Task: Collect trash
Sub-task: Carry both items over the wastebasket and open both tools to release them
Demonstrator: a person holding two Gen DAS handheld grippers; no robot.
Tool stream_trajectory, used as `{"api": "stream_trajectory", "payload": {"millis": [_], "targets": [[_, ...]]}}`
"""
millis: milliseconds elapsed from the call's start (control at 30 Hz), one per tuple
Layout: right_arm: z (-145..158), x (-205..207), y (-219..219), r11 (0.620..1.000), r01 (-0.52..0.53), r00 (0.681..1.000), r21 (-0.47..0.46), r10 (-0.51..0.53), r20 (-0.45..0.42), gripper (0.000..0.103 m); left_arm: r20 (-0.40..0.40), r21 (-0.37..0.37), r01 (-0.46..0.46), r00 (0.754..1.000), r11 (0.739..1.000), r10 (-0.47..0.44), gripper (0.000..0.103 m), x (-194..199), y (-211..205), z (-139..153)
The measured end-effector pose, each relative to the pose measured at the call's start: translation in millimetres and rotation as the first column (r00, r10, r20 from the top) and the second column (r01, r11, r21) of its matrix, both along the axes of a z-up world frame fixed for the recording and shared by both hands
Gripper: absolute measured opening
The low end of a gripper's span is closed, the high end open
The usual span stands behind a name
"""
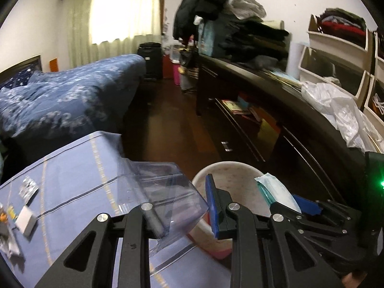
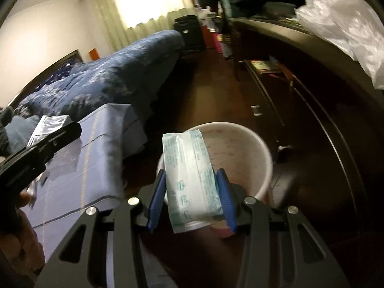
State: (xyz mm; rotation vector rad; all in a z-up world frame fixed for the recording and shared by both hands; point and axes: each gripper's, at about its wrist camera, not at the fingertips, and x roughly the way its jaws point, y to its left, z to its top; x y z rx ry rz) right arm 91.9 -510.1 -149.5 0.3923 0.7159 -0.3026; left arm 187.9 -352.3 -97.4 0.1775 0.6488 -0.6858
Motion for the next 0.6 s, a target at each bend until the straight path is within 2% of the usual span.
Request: {"api": "stream_trajectory", "payload": {"millis": [333,600], "targets": [[-17,9,-38,0.997,0.076,0.997,0.007,-0.075,-0.022,0.043,-0.157,-0.027,0.051,0.986,0.998,-0.055,0.025,31,-55,-21],[-30,20,-53,0.996,0.094,0.995,0.009,-0.093,-0.047,0.043,-0.183,0.013,0.053,0.982,0.999,-0.050,0.025,39,-86,-36]]}}
